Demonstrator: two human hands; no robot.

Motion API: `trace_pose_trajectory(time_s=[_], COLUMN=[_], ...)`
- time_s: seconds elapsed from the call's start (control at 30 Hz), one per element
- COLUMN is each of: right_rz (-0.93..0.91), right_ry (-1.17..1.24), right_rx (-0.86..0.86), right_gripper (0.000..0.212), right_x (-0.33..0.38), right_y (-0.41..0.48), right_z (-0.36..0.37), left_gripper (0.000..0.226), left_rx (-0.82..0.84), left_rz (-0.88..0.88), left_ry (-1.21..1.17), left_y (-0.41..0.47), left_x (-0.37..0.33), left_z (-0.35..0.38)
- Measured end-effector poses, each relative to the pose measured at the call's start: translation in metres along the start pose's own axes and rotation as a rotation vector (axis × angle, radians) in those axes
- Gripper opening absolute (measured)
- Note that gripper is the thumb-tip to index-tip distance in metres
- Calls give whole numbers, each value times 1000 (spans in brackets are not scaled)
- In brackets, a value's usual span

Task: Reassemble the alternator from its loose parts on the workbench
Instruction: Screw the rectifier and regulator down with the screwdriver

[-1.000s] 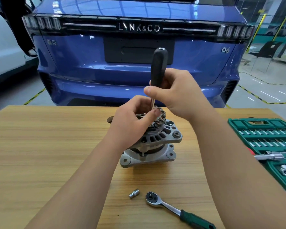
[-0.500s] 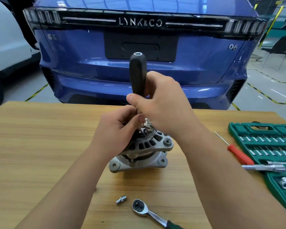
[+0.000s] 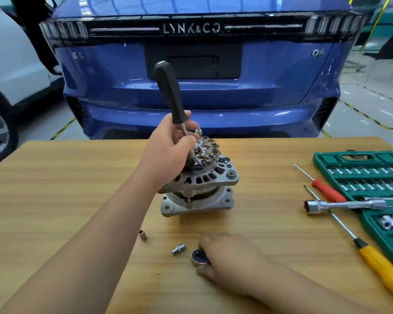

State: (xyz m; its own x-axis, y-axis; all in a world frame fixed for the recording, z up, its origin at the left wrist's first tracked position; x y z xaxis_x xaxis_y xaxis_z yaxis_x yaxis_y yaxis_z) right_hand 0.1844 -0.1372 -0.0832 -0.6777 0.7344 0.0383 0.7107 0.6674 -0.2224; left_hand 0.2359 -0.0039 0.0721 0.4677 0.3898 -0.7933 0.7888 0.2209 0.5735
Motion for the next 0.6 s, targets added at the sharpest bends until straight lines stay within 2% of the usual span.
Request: trace_pose_trajectory(time_s=[0.07,0.1,0.17,0.23,0.27,0.33,0.4,0.6], right_rz=[-22,-20,5,50,69,117,173,80], right_ry=[56,162,534,920,1025,1062,981,1070], right_rx=[-4,7,47,54,3,-164,-301,-311], right_gripper=[33,29,24,25,26,25,22,20], right_x=[-3,-7,-19,-36,-46,-69,-88,-89], right_y=[1,-2,-8,-11,-11,-5,3,22], right_z=[-3,-8,-24,-48,-67,-112,-155,-210], left_gripper=[32,29,23,29,33,38,39,38], left_rx=[-126,-186,-262,-268,-256,-221,-173,-114], left_rz=[-57,-78,-80,-73,-78,-101,-148,-165], left_ry=[-106,-167,-186,-149,-141,-146,-172,-276], left_y=[12,18,29,33,33,31,31,36], left_x=[-9,-13,-23,-27,-27,-25,-24,-16], left_z=[-6,-8,-10,-3,2,12,19,11])
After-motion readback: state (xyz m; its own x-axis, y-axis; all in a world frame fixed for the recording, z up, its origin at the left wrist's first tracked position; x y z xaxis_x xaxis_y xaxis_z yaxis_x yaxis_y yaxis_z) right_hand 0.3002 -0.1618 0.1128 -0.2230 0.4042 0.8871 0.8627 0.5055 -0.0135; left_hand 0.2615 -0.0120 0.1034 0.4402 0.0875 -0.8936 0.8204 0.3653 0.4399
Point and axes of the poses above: each hand's wrist, its own y-axis towards the middle knuckle, its own z-axis out of the palm, x = y × z, the point moved 8 cm from there along y, towards the middle knuckle, and after that the axes turned 9 degrees about z, right-handed, at the moved point
